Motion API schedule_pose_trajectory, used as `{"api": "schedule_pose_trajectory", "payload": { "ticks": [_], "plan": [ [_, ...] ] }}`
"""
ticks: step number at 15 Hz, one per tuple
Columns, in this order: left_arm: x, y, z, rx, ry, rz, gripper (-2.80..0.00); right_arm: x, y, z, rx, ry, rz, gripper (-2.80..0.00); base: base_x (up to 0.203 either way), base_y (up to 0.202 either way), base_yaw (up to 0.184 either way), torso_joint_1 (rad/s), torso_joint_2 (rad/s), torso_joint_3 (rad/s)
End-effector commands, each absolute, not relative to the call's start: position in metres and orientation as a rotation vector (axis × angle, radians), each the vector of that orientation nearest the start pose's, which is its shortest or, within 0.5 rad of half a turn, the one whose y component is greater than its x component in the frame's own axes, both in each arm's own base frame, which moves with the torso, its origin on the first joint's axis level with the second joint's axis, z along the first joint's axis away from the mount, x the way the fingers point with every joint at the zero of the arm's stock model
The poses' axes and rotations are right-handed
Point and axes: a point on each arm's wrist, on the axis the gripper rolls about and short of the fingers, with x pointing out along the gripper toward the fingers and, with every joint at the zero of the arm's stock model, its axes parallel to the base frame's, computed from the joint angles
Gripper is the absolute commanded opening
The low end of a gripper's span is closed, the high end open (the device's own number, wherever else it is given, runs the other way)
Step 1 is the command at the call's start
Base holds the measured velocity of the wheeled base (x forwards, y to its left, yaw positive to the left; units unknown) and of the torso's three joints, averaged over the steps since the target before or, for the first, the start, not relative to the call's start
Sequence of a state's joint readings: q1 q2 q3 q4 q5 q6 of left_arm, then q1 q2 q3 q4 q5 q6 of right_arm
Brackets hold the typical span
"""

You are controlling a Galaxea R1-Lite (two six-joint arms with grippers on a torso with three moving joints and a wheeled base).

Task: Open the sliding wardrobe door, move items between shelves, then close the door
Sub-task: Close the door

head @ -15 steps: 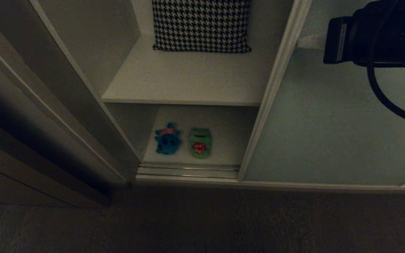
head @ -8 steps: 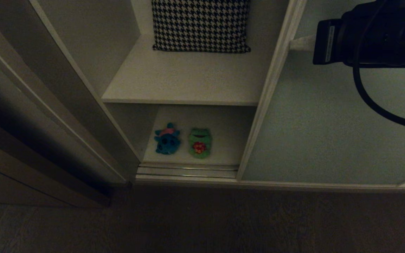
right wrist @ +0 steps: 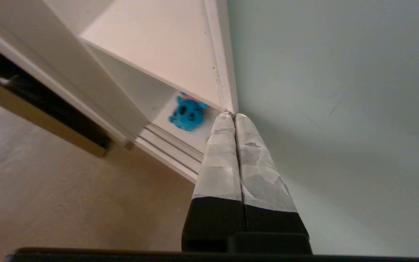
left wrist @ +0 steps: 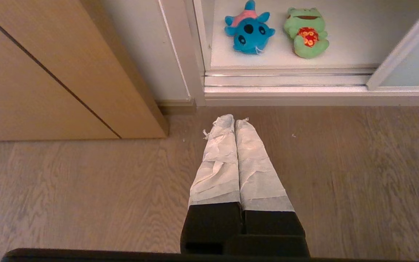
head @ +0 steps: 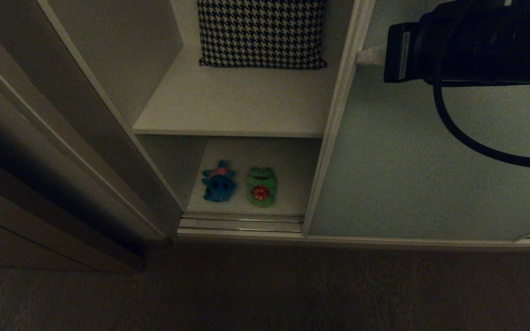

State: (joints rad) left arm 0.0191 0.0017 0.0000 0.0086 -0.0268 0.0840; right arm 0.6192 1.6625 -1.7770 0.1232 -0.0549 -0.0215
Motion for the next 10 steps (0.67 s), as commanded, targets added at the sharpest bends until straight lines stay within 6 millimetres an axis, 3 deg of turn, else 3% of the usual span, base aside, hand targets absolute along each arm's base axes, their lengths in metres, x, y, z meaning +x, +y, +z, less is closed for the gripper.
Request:
{"api": "schedule_pose_trajectory", "payload": {
  "ticks": [1,3,5,10],
  "plan": [
    [-0.023,-0.001,0.075,0.084,0.012,-0.007,-2.8,0.245,0.188,0.389,-0.027,0.009,0.61,-2.8,0.0,0.0,0.0,0.0,0.0,0.0],
    [-0.023,-0.001,0.075,0.084,0.011,-0.009,-2.8,0.231,0.194,0.392,-0.025,0.001,0.655,-2.8,0.0,0.0,0.0,0.0,0.0,0.0],
    [-0.023,-0.001,0.075,0.084,0.012,-0.01,-2.8,0.216,0.186,0.398,-0.021,-0.002,0.671,-2.8,0.0,0.0,0.0,0.0,0.0,0.0],
    [-0.023,-0.001,0.075,0.084,0.012,-0.009,-2.8,0.165,0.128,0.404,-0.04,0.052,0.621,-2.8,0.0,0.0,0.0,0.0,0.0,0.0]
  ]
}}
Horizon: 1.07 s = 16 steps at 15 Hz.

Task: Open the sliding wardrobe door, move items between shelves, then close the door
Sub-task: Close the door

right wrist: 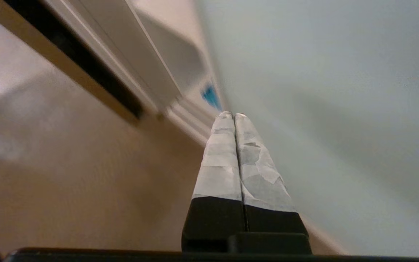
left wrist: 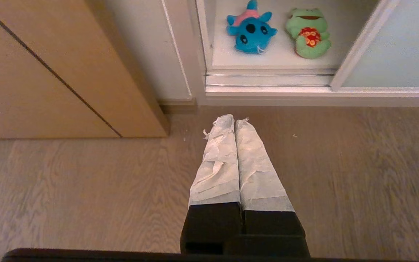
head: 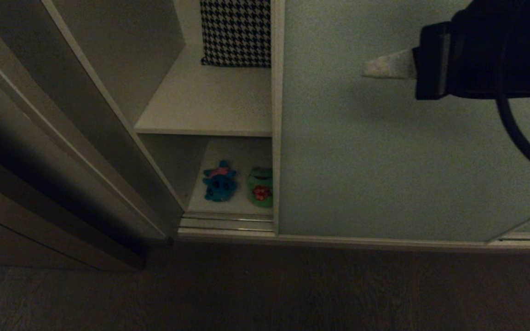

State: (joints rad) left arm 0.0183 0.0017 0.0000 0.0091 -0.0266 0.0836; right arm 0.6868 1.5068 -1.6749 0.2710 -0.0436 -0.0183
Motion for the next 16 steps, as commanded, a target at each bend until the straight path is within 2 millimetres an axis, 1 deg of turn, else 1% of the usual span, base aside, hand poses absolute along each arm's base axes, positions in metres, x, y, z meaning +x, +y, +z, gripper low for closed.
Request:
{"api": "schedule_pose_trajectory", "payload": {
  "ticks": [1,4,5,7,8,10,12,14,15,16],
  "plan": [
    [-0.023,-0.001,0.075,0.084,0.011,-0.009,-2.8,0.157,0.112,0.402,-0.045,0.068,0.58,-2.8,0.0,0.0,0.0,0.0,0.0,0.0],
    [-0.023,-0.001,0.075,0.084,0.01,-0.008,-2.8,0.145,0.057,0.388,-0.052,0.16,0.352,-2.8,0.0,0.0,0.0,0.0,0.0,0.0],
    [-0.023,-0.001,0.075,0.084,0.011,-0.008,-2.8,0.14,0.04,0.38,-0.048,0.194,0.263,-2.8,0.0,0.0,0.0,0.0,0.0,0.0],
    [-0.023,-0.001,0.075,0.084,0.012,-0.01,-2.8,0.122,0.009,0.36,-0.028,0.251,0.077,-2.8,0.0,0.0,0.0,0.0,0.0,0.0],
    [-0.023,-0.001,0.075,0.084,0.012,-0.008,-2.8,0.112,-0.003,0.349,-0.014,0.273,-0.011,-2.8,0.0,0.0,0.0,0.0,0.0,0.0],
    [-0.023,-0.001,0.075,0.084,0.012,-0.008,-2.8,0.091,-0.02,0.328,0.018,0.316,-0.19,-2.8,0.0,0.0,0.0,0.0,0.0,0.0],
    [-0.023,-0.001,0.075,0.084,0.011,-0.008,-2.8,0.081,-0.035,0.31,0.059,0.353,-0.382,-2.8,0.0,0.0,0.0,0.0,0.0,0.0],
    [-0.023,-0.001,0.075,0.084,0.012,-0.008,-2.8,0.075,-0.056,0.301,0.127,0.37,-0.603,-2.8,0.0,0.0,0.0,0.0,0.0,0.0],
    [-0.023,-0.001,0.075,0.084,0.012,-0.008,-2.8,0.075,-0.068,0.3,0.185,0.367,-0.702,-2.8,0.0,0.0,0.0,0.0,0.0,0.0],
    [-0.023,-0.001,0.075,0.084,0.012,-0.008,-2.8,0.079,-0.083,0.303,0.251,0.353,-0.774,-2.8,0.0,0.0,0.0,0.0,0.0,0.0]
  ]
}}
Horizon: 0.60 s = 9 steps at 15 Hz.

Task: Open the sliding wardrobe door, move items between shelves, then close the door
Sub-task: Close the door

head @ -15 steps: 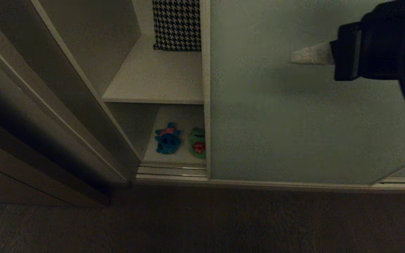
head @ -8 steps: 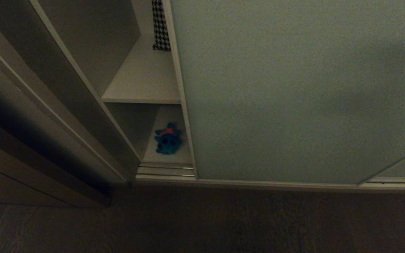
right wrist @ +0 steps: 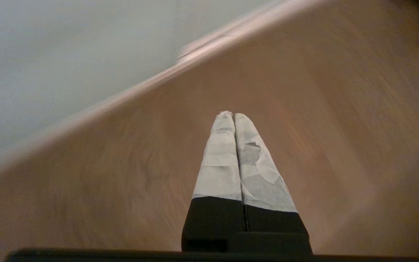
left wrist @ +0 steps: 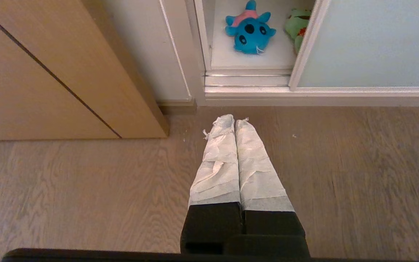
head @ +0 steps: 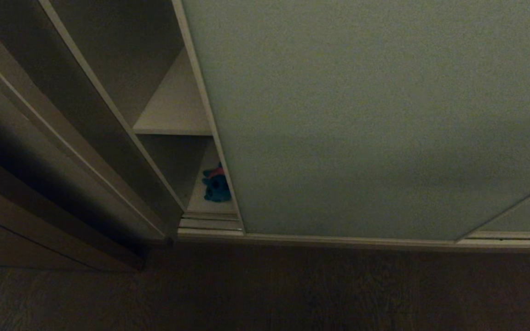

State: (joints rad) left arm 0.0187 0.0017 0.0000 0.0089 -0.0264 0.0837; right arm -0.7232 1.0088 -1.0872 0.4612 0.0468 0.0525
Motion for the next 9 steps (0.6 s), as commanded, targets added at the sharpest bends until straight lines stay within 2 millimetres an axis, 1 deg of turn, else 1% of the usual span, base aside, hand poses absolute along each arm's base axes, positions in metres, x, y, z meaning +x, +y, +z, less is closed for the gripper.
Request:
{"api": "schedule_pose_trajectory", "payload": {
  "ticks": [1,3,5,7,9],
  "plan": [
    [-0.023,-0.001,0.075,0.084,0.012,-0.007,-2.8,0.086,-0.098,0.311,0.299,0.325,-0.816,-2.8,0.0,0.0,0.0,0.0,0.0,0.0],
    [-0.023,-0.001,0.075,0.084,0.012,-0.008,-2.8,0.098,-0.132,0.336,0.36,0.234,-0.902,-2.8,0.0,0.0,0.0,0.0,0.0,0.0],
    [-0.023,-0.001,0.075,0.084,0.012,-0.009,-2.8,0.105,-0.164,0.354,0.381,0.173,-0.957,-2.8,0.0,0.0,0.0,0.0,0.0,0.0],
    [-0.023,-0.001,0.075,0.084,0.012,-0.01,-2.8,0.112,-0.193,0.369,0.379,0.123,-0.968,-2.8,0.0,0.0,0.0,0.0,0.0,0.0],
    [-0.023,-0.001,0.075,0.084,0.012,-0.008,-2.8,0.122,-0.216,0.381,0.366,0.084,-0.939,-2.8,0.0,0.0,0.0,0.0,0.0,0.0]
  ]
}}
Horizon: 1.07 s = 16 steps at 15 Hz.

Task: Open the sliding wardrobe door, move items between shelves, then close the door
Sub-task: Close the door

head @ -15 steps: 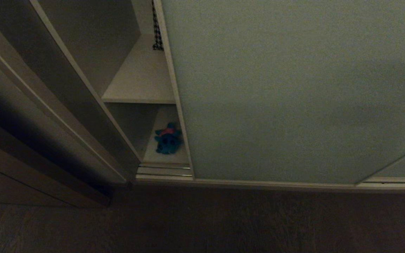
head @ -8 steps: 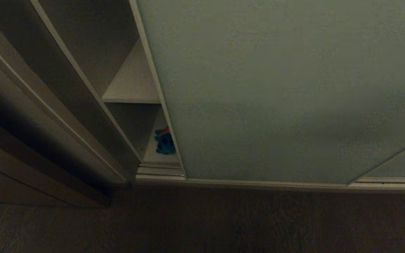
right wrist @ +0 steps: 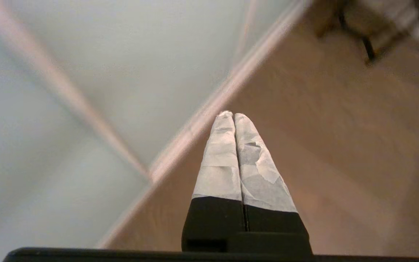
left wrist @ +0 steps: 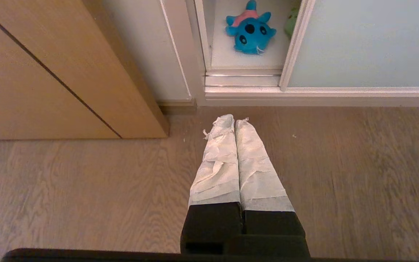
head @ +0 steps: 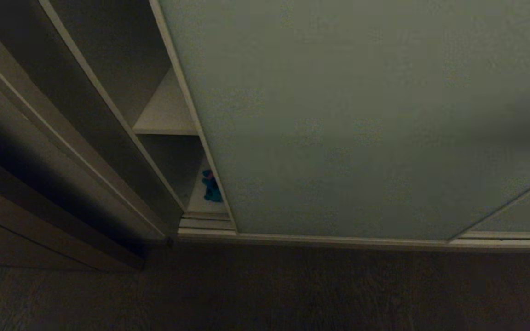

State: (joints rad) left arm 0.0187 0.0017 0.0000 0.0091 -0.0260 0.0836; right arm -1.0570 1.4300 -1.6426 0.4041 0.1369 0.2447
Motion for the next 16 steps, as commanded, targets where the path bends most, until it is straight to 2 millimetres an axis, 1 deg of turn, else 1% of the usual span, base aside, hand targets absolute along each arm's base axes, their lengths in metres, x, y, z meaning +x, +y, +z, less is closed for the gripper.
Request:
{"api": "schedule_pose_trajectory", "payload": {
  "ticks": [1,3,5,7,9,11,13,16],
  "plan": [
    [-0.023,-0.001,0.075,0.084,0.012,-0.008,-2.8,0.129,-0.226,0.387,0.358,0.058,-0.881,-2.8,0.0,0.0,0.0,0.0,0.0,0.0],
    [-0.023,-0.001,0.075,0.084,0.012,-0.008,-2.8,0.141,-0.241,0.398,0.341,0.022,-0.699,-2.8,0.0,0.0,0.0,0.0,0.0,0.0],
    [-0.023,-0.001,0.075,0.084,0.012,-0.008,-2.8,0.154,-0.257,0.394,0.339,0.02,-0.52,-2.8,0.0,0.0,0.0,0.0,0.0,0.0],
    [-0.023,-0.001,0.075,0.084,0.012,-0.008,-2.8,0.163,-0.267,0.387,0.342,0.02,-0.394,-2.8,0.0,0.0,0.0,0.0,0.0,0.0],
    [-0.023,-0.001,0.075,0.084,0.012,-0.01,-2.8,0.168,-0.274,0.388,0.328,-0.012,-0.345,-2.8,0.0,0.0,0.0,0.0,0.0,0.0],
    [-0.023,-0.001,0.075,0.084,0.012,-0.008,-2.8,0.172,-0.281,0.391,0.326,-0.069,-0.332,-2.8,0.0,0.0,0.0,0.0,0.0,0.0],
    [-0.023,-0.001,0.075,0.084,0.012,-0.008,-2.8,0.178,-0.285,0.39,0.335,-0.101,-0.314,-2.8,0.0,0.0,0.0,0.0,0.0,0.0],
    [-0.023,-0.001,0.075,0.084,0.011,-0.007,-2.8,0.203,-0.285,0.381,0.328,-0.107,-0.252,-2.8,0.0,0.0,0.0,0.0,0.0,0.0]
  ]
}}
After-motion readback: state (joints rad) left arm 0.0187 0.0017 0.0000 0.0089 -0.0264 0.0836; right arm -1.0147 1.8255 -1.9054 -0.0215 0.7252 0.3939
